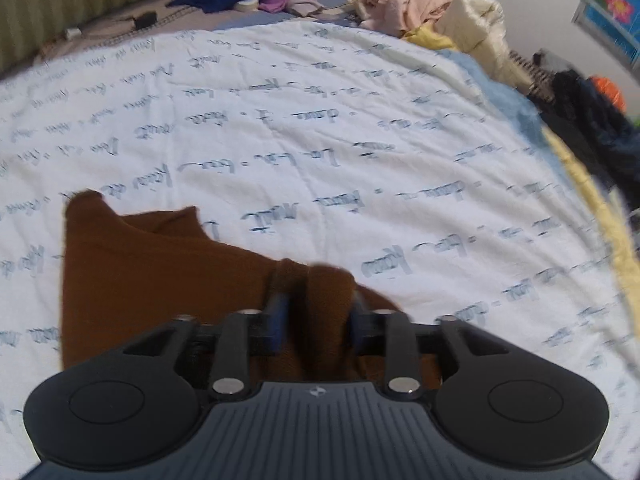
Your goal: Fold small clothes
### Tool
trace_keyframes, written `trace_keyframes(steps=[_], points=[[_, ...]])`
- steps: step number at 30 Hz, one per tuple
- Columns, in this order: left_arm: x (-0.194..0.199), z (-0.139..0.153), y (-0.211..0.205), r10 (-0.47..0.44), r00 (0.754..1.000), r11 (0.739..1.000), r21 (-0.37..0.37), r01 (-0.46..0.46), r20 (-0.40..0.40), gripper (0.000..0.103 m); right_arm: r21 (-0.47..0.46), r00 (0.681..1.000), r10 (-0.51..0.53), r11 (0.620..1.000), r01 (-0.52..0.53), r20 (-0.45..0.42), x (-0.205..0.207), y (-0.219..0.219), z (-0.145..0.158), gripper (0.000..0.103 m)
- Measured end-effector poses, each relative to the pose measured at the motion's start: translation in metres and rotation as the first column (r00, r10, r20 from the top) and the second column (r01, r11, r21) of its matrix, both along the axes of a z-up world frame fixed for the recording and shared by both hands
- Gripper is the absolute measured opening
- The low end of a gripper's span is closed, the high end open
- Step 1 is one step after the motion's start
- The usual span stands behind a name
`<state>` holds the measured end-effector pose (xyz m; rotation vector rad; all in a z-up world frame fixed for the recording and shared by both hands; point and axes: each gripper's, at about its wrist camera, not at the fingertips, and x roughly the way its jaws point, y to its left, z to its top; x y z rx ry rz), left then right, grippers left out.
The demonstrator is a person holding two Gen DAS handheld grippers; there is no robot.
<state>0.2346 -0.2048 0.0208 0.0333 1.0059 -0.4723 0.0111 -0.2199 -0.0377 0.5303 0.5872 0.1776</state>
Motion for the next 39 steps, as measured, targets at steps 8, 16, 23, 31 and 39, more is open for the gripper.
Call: trace_keyframes(steps=[8,16,23,31,39], points=[[-0.023,0.042,0.043,0.070,0.982,0.996,-0.070,-0.058,0.174,0.079,0.032,1.000,-0.017,0.999,0.017,-0.024,0.006,-0.011,-0.004,0.022],[-0.112,0.026,0.117,0.008,0.936,0.997,0.064,-0.033,0.352,0.082,0.123,0.999,-0.038,0.992,0.040,-0.022,0.006,-0.032,0.003,0.043],[-0.180,-0.007,0.175,-0.036,0.932,0.997,0.075,0.010,0.360,0.083,0.208,0.997,-0.058,0.976,0.067,-0.048,0.014,-0.040,0.005,0.048],[-0.226,-0.022,0.192,-0.167,0.889,0.984,0.130,0.122,0.426,0.087,0.251,0.994,-0.078,0.963,0.094,-0.073,0.018,-0.045,0.004,0.048],[-0.214,-0.042,0.161,-0.210,0.866,0.960,0.263,0.095,0.454,0.087,0.243,0.994,-0.085,0.965,0.100,-0.072,0.019,-0.040,0.008,0.045]])
